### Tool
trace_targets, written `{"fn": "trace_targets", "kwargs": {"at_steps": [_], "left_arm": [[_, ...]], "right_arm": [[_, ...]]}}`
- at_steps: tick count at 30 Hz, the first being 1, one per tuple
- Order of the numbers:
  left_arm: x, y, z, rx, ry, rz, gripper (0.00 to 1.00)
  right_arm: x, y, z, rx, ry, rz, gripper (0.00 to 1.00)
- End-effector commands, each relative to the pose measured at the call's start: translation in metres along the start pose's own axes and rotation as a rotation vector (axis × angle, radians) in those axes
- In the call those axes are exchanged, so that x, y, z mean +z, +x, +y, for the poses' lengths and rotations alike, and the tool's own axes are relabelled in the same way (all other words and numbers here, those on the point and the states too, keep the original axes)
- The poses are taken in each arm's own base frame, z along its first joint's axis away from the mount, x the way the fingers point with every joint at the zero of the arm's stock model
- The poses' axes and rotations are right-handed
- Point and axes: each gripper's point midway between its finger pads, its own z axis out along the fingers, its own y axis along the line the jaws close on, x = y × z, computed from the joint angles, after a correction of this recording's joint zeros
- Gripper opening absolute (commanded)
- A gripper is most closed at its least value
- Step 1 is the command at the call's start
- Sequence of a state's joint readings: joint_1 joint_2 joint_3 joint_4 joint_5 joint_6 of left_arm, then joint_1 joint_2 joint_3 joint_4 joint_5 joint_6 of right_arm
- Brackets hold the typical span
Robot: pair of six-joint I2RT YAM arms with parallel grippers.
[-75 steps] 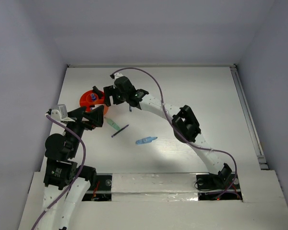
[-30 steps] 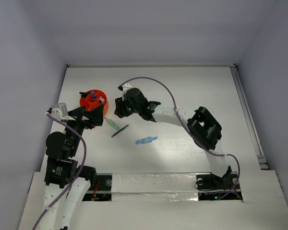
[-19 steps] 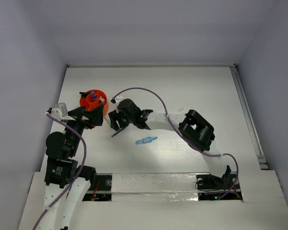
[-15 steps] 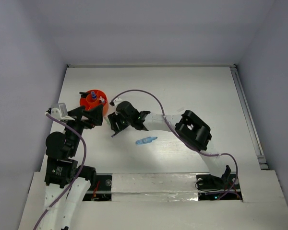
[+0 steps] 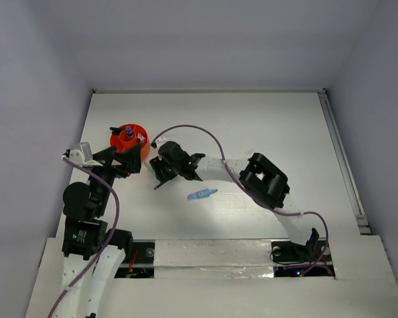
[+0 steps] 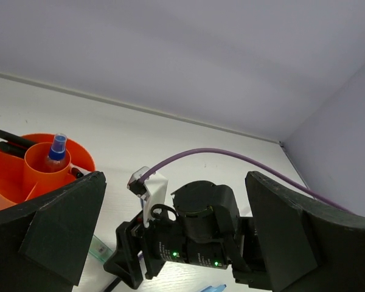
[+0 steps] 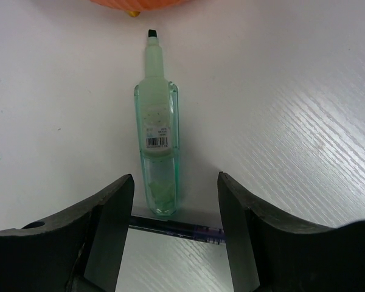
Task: Sort the stationery into containers
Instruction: Pick up the pen from the center of the board.
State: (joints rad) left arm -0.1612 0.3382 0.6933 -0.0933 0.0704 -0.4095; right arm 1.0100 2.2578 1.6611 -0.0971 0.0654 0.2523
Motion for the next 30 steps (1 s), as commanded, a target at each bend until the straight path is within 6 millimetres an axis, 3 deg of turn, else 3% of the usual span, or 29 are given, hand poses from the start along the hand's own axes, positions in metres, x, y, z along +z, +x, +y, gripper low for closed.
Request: {"fn": "trace_targets", "kwargs": {"at_steps": [1, 14, 18, 24, 30], "left_arm": [[0.005, -0.008, -0.003, -0.004, 0.019, -0.04, 0.99], [0.004, -0.009, -0.001, -0.005, 0.01, -0.045, 0.99], [0.004, -0.011, 0.0, -0.007, 0.004, -0.056, 0.99], [0.005, -0.009, 0.001, -0.007, 0.001, -0.048, 0.99], [0.007, -0.007, 0.002, -0.01, -0.001, -0.041, 0.99]], "right_arm": [[0.0, -0.009, 0.012, -0.04, -0.002, -0.025, 0.63], [-0.004, 0.002, 0.019, -0.113, 0.01, 0.01, 0.56], [0.001, 0.012, 0.017, -0.123, 0.011, 0.039, 0.37], [0.001, 0.007, 0.02, -0.113, 0.002, 0.022, 0.28], [-0.013, -0.012, 0.024, -0.103, -0.011, -0.043, 0.14]]}}
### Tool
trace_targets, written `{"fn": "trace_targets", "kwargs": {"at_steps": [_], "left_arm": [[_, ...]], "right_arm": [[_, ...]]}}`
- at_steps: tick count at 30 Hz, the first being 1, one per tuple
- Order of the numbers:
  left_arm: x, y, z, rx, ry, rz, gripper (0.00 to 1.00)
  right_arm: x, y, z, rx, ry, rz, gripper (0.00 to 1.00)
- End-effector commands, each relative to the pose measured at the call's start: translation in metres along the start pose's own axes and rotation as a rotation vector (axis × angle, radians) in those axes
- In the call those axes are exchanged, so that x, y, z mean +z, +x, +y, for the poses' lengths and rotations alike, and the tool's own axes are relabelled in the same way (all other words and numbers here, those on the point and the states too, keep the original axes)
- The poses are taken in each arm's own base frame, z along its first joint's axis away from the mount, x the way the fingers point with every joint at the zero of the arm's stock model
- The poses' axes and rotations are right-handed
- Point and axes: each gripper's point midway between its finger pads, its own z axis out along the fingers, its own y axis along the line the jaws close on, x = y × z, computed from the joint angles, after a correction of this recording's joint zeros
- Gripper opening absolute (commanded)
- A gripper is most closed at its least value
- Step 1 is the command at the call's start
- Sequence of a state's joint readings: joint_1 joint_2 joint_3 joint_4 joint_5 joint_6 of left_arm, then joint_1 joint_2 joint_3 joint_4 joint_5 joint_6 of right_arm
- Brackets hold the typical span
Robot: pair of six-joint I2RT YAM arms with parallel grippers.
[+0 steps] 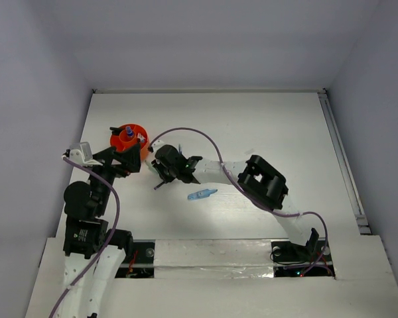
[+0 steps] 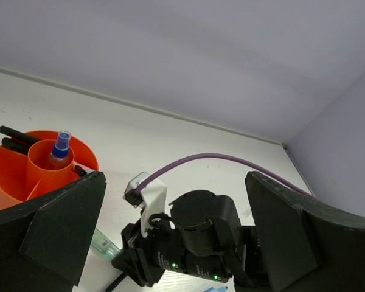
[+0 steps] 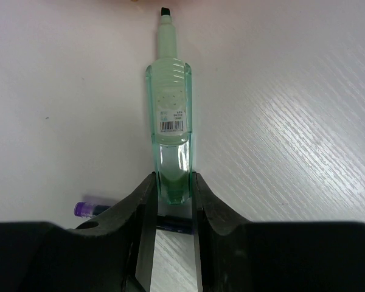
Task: Sort the stationery into containers
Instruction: Pick up the pen from the center of the board, then close the pen cap on the pen.
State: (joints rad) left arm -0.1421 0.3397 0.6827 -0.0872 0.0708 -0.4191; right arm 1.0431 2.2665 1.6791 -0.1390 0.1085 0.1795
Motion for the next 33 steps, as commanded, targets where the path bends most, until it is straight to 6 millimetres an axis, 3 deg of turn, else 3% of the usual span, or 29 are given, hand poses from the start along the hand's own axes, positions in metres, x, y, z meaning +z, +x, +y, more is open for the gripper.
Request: {"fn": "trace_targets", "kwargs": {"at_steps": [1, 2, 4, 6, 12, 17, 25, 33], "left_arm": [[0.005, -0.008, -0.004, -0.007, 0.018, -0.036, 0.99], [0.005, -0.009, -0.004, -0.008, 0.02, -0.04, 0.99], [0.005, -0.008, -0.004, -0.011, 0.019, -0.039, 0.99], [0.007, -0.004, -0.003, -0.016, 0.021, -0.029, 0.99], [0.014, 0.012, -0.009, -0.056, 0.068, 0.026, 0.98], [0.018, 0.028, -0.014, -0.095, 0.11, 0.075, 0.97], [0.019, 0.096, -0.001, -0.224, 0.132, 0.226, 0.94], [0.028, 0.124, -0.002, -0.295, 0.164, 0.294, 0.79]], "right_arm": [[-0.017, -0.029, 0.016, -0.002, -0.04, -0.1, 0.14], [-0.029, -0.043, 0.018, 0.004, -0.048, -0.138, 0.12], [-0.04, -0.043, 0.019, 0.009, -0.065, -0.155, 0.09], [-0.058, -0.06, 0.023, 0.019, -0.089, -0.207, 0.09], [-0.086, -0.052, 0.023, 0.052, -0.118, -0.213, 0.09], [-0.117, -0.062, 0.013, 0.071, -0.084, -0.275, 0.08], [-0.155, -0.081, 0.0, 0.081, -0.052, -0.346, 0.07], [-0.173, -0.086, 0.0, 0.09, -0.069, -0.372, 0.07]]}}
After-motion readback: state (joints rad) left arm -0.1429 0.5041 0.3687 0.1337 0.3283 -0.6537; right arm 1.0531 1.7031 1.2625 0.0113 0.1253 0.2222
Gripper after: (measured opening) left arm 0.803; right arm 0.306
